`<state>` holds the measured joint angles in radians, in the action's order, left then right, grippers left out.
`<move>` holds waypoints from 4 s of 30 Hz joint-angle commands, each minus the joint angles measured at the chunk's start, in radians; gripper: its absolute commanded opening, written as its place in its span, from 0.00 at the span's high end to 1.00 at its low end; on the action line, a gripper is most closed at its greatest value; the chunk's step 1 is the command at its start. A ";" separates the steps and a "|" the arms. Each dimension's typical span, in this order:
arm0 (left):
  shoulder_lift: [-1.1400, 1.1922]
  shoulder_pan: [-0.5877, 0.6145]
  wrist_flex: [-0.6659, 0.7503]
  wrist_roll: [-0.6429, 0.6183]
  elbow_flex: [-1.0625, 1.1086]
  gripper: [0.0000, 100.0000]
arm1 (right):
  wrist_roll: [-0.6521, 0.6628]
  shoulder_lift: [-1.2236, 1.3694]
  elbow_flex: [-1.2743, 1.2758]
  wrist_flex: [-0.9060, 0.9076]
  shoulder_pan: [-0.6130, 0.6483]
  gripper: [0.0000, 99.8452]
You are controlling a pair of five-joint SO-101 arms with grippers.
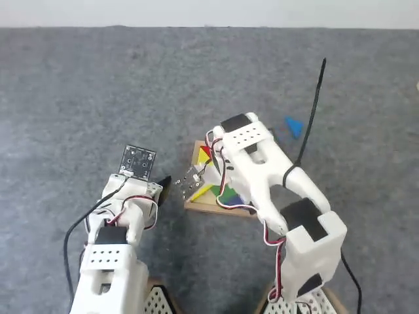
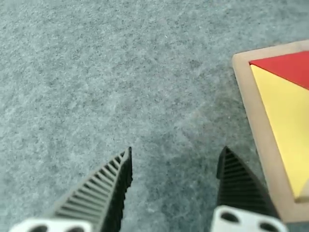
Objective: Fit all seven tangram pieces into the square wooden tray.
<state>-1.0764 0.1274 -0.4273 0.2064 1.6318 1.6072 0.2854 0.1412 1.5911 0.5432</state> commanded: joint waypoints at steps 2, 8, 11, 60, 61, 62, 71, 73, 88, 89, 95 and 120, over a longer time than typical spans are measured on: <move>-0.018 -0.002 0.021 0.009 -0.005 0.72 | 0.028 -0.024 -0.003 -0.025 0.005 0.89; -0.018 -0.002 0.021 0.011 -0.005 0.72 | 0.043 -0.022 -0.002 -0.025 0.007 0.78; -0.018 -0.002 0.021 0.012 -0.005 0.72 | 0.043 -0.022 0.000 -0.018 0.008 0.73; -0.018 0.002 0.020 0.015 -0.005 0.72 | -0.595 -0.450 0.354 -0.358 0.005 0.71; -0.018 0.000 0.020 0.015 -0.005 0.72 | -0.597 -0.486 0.393 -0.367 0.007 0.71; -0.018 -0.002 0.020 0.015 -0.005 0.72 | -0.598 -0.509 0.423 -0.377 0.008 0.71; -0.018 0.002 0.020 0.015 -0.005 0.72 | -0.646 -0.404 0.520 -0.495 0.002 0.71; -0.018 0.002 0.020 0.015 -0.005 0.72 | -0.646 -0.357 0.514 -0.507 0.002 0.71; -0.018 0.003 0.020 0.015 -0.005 0.72 | -0.617 -0.323 0.453 -0.496 -0.090 0.71; -0.018 0.003 0.020 0.015 -0.005 0.72 | -0.617 -0.325 0.454 -0.496 -0.090 0.71; -0.018 0.003 0.020 0.015 -0.005 0.72 | -0.690 -0.432 0.385 -0.426 -0.091 0.71; -0.018 0.003 0.018 0.015 -0.005 0.72 | -1.138 0.070 -0.339 -0.410 -0.456 0.71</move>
<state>-1.0764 0.1274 -0.4273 0.2125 1.6318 0.5240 0.2179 0.0276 1.1554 0.0752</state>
